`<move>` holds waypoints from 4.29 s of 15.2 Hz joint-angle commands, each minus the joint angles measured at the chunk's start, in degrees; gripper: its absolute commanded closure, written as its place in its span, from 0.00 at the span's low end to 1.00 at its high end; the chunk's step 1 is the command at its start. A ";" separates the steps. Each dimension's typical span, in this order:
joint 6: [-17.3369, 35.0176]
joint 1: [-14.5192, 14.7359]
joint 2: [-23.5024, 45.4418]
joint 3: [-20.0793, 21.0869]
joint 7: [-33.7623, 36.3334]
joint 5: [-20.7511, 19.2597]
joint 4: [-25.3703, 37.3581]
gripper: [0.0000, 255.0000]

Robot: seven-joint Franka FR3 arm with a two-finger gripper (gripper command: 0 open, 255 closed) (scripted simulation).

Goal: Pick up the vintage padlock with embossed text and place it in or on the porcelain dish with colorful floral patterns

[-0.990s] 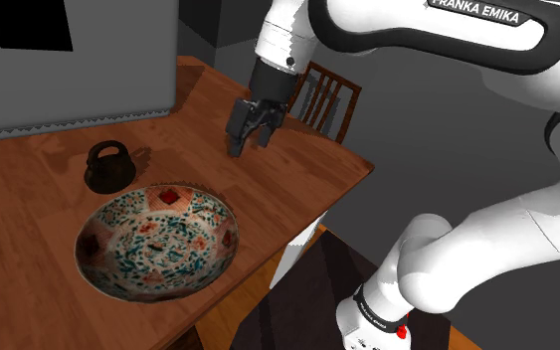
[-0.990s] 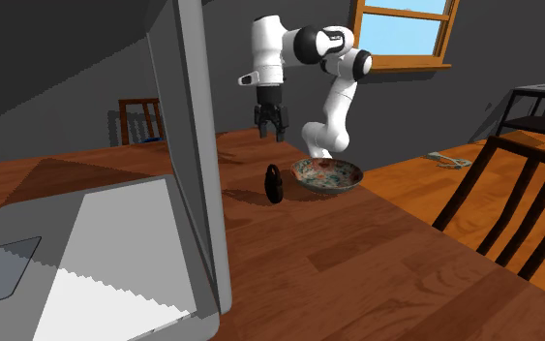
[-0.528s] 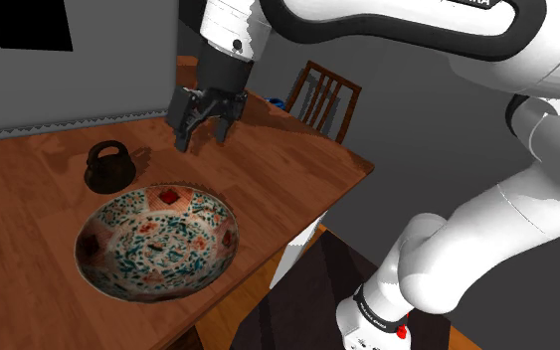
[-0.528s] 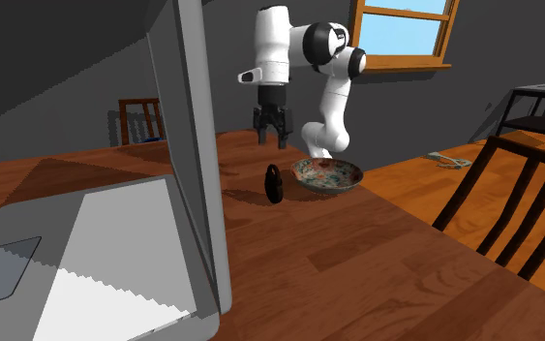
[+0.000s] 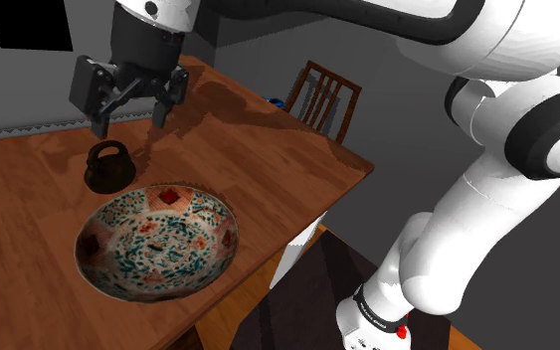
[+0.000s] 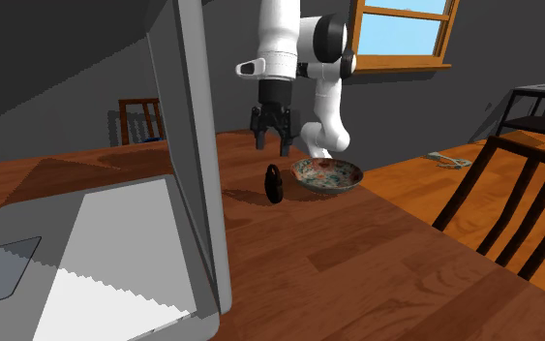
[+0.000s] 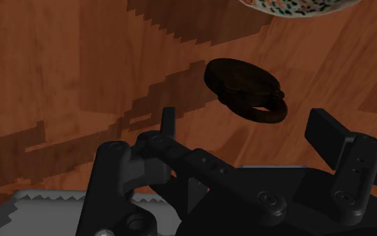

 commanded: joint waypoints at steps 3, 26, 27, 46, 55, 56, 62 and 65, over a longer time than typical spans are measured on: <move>1.21 1.49 3.99 1.22 2.72 -2.95 3.18 0.00; 5.26 1.59 4.68 1.23 2.98 -3.34 -0.26 1.00; 4.46 1.63 4.77 1.24 3.00 -3.39 0.62 1.00; -12.41 3.85 10.44 2.01 4.54 -6.54 22.51 1.00; -14.32 3.73 -0.34 3.02 6.71 -1.83 14.87 1.00; -14.44 3.80 -2.17 3.09 7.03 -0.98 13.40 1.00; -16.12 4.94 -11.15 3.48 9.17 3.14 7.30 1.00; -13.54 5.00 -12.66 3.06 8.62 3.90 3.37 1.00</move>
